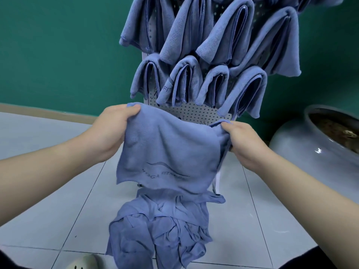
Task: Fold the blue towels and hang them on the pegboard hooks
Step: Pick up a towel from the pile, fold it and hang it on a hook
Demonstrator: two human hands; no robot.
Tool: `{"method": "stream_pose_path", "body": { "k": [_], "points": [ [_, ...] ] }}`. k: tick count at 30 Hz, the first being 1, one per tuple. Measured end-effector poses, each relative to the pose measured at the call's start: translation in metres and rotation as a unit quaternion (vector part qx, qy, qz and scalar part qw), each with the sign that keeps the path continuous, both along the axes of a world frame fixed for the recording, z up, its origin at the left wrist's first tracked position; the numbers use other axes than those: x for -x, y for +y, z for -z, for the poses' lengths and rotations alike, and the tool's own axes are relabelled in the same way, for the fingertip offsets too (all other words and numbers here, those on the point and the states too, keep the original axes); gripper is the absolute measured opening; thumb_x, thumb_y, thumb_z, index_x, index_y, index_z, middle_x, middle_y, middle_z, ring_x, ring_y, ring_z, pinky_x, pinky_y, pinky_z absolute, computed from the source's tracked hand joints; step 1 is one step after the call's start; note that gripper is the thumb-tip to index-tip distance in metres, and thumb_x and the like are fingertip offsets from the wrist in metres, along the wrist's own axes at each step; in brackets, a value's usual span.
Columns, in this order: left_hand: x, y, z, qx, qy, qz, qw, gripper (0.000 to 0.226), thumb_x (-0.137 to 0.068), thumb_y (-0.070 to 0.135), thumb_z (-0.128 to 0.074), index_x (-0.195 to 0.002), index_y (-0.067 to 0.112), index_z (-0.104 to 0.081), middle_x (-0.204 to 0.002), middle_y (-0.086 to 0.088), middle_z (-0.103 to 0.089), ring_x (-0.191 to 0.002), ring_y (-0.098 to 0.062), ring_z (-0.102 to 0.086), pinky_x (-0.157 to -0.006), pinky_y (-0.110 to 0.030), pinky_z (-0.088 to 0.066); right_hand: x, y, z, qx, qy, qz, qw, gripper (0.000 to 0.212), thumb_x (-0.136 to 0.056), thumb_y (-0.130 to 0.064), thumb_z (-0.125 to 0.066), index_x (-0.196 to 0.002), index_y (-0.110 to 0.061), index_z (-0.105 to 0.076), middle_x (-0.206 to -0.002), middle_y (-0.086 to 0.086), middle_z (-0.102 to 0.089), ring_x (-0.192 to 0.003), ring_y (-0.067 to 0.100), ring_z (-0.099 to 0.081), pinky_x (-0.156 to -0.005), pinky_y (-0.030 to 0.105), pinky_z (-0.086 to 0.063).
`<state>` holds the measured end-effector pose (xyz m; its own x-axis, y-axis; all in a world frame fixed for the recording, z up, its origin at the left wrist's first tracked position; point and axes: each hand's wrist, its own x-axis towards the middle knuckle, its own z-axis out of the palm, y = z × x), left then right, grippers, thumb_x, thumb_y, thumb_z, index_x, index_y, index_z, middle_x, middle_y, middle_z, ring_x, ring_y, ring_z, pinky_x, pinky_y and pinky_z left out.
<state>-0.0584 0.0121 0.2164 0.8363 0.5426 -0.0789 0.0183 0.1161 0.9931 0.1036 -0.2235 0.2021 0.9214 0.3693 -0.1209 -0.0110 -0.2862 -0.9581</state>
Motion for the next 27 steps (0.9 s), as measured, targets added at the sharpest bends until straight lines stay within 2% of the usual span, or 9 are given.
{"method": "stream_pose_path", "body": {
  "k": [3,6,8,12,14,18,21,24,27],
  "points": [
    [0.002,0.008,-0.004,0.092,0.009,0.003,0.996,0.026,-0.104,0.014,-0.047,-0.111,0.002,-0.069,-0.105,-0.01,-0.075,-0.095,-0.023,-0.071,-0.084,-0.033,-0.054,-0.007,-0.003,-0.006,-0.131,0.125,0.007,0.983,0.019,-0.104,-0.015,-0.051,-0.098,-0.009,-0.068,-0.103,0.012,-0.073,-0.095,0.027,-0.068,-0.089,0.042,-0.052],
    [0.004,0.011,-0.005,0.12,0.021,0.023,0.992,0.023,-0.101,0.011,-0.045,-0.1,0.003,-0.066,-0.1,-0.014,-0.073,-0.089,-0.027,-0.071,-0.084,-0.038,-0.055,-0.012,-0.005,-0.007,-0.16,0.14,0.019,0.977,0.027,-0.107,-0.024,-0.054,-0.12,-0.005,-0.069,-0.119,0.01,-0.075,-0.112,0.023,-0.071,-0.101,0.039,-0.055],
    [0.004,0.012,-0.004,0.117,0.033,0.032,0.992,0.024,-0.099,0.01,-0.043,-0.087,0.006,-0.064,-0.095,-0.014,-0.073,-0.082,-0.026,-0.072,-0.082,-0.039,-0.055,-0.013,-0.006,-0.007,-0.138,0.124,0.017,0.983,0.032,-0.104,-0.028,-0.06,-0.122,-0.003,-0.07,-0.118,0.01,-0.076,-0.111,0.024,-0.072,-0.1,0.04,-0.056],
    [0.002,0.011,-0.002,0.102,0.068,0.056,0.991,0.032,-0.099,0.014,-0.045,-0.081,0.008,-0.07,-0.088,-0.011,-0.074,-0.074,-0.023,-0.071,-0.077,-0.035,-0.053,-0.01,-0.007,-0.008,-0.079,0.082,-0.003,0.994,0.016,-0.101,-0.022,-0.063,-0.096,-0.008,-0.06,-0.094,0.013,-0.063,-0.088,0.027,-0.058,-0.083,0.038,-0.048],
    [-0.001,0.011,0.002,0.092,0.082,0.046,0.991,0.024,-0.1,0.023,-0.057,-0.084,0.011,-0.07,-0.091,-0.009,-0.074,-0.078,-0.02,-0.071,-0.082,-0.034,-0.054,-0.009,-0.006,-0.009,-0.073,0.073,-0.008,0.995,0.023,-0.104,-0.024,-0.058,-0.085,-0.012,-0.061,-0.086,0.013,-0.066,-0.083,0.025,-0.061,-0.078,0.038,-0.051],
    [-0.002,0.009,0.007,0.004,0.149,0.045,0.988,0.032,-0.091,0.035,-0.074,-0.102,0.004,-0.076,-0.1,-0.007,-0.08,-0.091,-0.016,-0.075,-0.08,-0.028,-0.053,-0.008,-0.009,-0.015,-0.085,0.074,0.011,0.994,0.025,-0.107,-0.031,-0.053,-0.105,-0.012,-0.07,-0.104,0.008,-0.079,-0.1,0.025,-0.074,-0.085,0.043,-0.06],
    [-0.001,0.009,0.013,-0.025,0.177,0.055,0.982,0.022,-0.095,0.027,-0.071,-0.096,0.007,-0.078,-0.098,-0.006,-0.08,-0.08,-0.01,-0.075,-0.075,-0.027,-0.053,-0.007,-0.012,-0.019,-0.12,0.082,0.023,0.989,0.027,-0.107,-0.03,-0.053,-0.109,-0.011,-0.072,-0.107,0.008,-0.079,-0.105,0.023,-0.075,-0.092,0.041,-0.059],
    [-0.001,0.016,0.02,-0.034,0.204,0.046,0.977,0.022,-0.103,0.017,-0.059,-0.106,0.005,-0.077,-0.108,-0.01,-0.079,-0.089,-0.021,-0.071,-0.077,-0.031,-0.054,-0.008,-0.014,-0.024,-0.187,0.112,0.023,0.976,0.033,-0.107,-0.03,-0.054,-0.125,-0.006,-0.067,-0.119,0.008,-0.076,-0.112,0.022,-0.073,-0.106,0.042,-0.052],
    [-0.002,0.021,0.023,-0.039,0.212,0.06,0.975,0.03,-0.105,0.008,-0.046,-0.11,0.009,-0.076,-0.106,-0.007,-0.078,-0.089,-0.022,-0.067,-0.075,-0.033,-0.053,-0.011,-0.017,-0.028,-0.217,0.115,0.011,0.969,0.037,-0.108,-0.031,-0.052,-0.13,-0.005,-0.065,-0.123,0.01,-0.075,-0.116,0.025,-0.071,-0.11,0.044,-0.049]
  ]
}}
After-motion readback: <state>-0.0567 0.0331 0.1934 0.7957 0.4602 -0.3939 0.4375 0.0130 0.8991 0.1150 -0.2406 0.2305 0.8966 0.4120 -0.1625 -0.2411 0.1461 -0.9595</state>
